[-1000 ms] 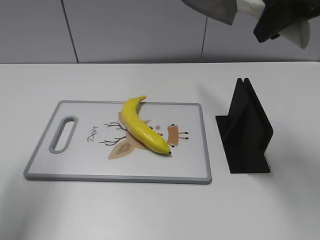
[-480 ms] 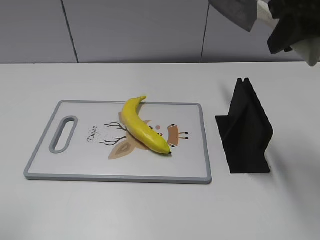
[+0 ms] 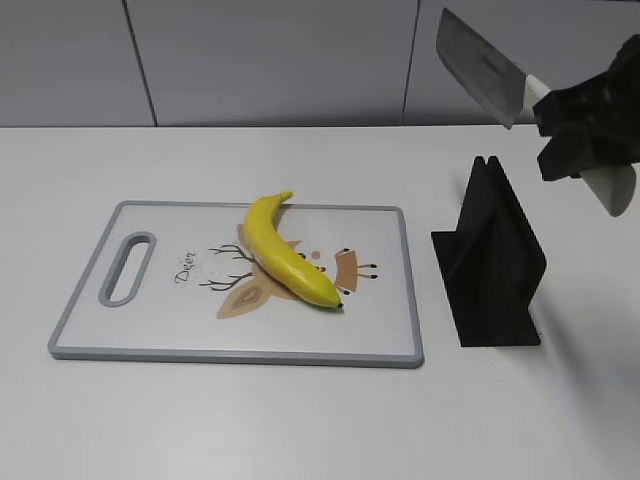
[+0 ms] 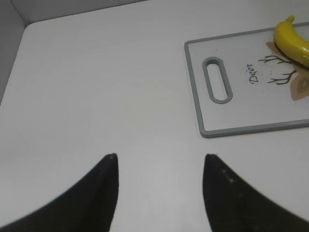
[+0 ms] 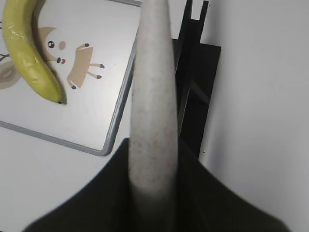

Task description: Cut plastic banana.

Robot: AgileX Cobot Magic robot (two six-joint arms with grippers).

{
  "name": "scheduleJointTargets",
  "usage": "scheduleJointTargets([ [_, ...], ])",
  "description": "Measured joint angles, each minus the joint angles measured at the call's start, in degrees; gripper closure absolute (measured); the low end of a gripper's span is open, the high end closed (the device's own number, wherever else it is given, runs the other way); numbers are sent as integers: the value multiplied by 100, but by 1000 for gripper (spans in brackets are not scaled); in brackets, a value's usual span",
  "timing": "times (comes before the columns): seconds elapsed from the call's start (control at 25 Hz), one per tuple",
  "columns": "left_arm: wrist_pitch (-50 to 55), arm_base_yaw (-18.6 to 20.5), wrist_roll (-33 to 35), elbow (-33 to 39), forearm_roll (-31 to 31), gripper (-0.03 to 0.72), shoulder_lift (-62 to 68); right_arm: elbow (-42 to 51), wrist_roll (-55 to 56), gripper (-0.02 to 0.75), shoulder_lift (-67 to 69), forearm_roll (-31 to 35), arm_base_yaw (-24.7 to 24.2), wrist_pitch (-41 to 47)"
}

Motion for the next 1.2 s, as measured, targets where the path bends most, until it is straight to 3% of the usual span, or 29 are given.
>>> scheduleJointTargets([
  [0.36, 226, 0, -5, 449, -36, 149, -1513, 283, 544, 561, 0, -629, 0, -330],
  [1.2, 383, 0, -5, 549, -37, 185, -1547, 1134, 962, 561, -5, -472, 0, -489],
])
